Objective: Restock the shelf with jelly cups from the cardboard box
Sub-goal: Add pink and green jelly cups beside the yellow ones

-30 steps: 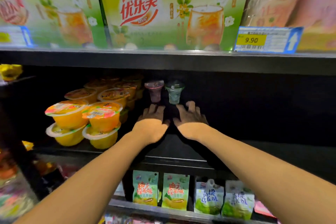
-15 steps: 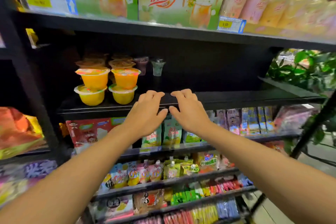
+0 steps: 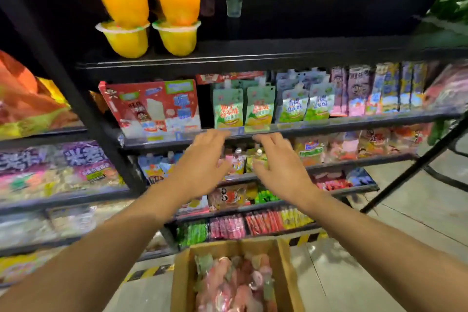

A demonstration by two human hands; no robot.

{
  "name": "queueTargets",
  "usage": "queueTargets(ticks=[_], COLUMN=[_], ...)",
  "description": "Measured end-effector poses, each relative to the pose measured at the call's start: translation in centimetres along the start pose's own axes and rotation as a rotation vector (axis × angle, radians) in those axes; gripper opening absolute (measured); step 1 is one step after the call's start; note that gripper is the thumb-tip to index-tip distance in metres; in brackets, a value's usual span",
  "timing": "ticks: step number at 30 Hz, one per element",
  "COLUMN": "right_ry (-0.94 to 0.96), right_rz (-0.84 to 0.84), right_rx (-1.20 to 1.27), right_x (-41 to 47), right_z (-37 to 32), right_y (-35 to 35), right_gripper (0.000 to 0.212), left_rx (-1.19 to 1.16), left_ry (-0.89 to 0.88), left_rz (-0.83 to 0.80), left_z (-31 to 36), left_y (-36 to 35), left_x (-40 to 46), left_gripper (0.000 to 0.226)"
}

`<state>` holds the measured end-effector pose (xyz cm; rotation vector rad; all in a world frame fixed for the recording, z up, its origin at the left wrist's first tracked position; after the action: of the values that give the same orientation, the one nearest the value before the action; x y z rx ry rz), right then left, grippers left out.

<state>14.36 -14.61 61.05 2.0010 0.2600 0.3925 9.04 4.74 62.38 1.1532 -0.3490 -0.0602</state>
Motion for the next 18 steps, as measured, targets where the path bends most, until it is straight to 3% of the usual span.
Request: queueTargets(ticks=[10, 18], right_ry=[-0.085, -0.186], right_rz=[-0.148, -0.243], right_rx=[0.096, 0.068], right_x=[-5.9, -10.8], right_z=[6.8, 13.7], right_y=[-18.9, -41.7], right_gripper=[0.051, 0.052], left_rx=[-0.109, -0.154], left_ry=[0.135, 0.155], left_rz=[-0.218, -0.28], left_z=[-7.4, -18.1], left_y=[-17.8, -39.7], left_x=[-7.4, -17.4], left_gripper=[0.061, 0.055])
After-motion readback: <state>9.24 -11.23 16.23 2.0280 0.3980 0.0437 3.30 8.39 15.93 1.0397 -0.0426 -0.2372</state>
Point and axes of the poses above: each hand's wrist, its own x-axis towards the middle knuckle, its own y-axis out of the back of the hand, z = x × y, the point moved 1 cm from there along x, towards the middle knuckle, and after that the axes turned 10 degrees about -y, right-handed, at the moved point
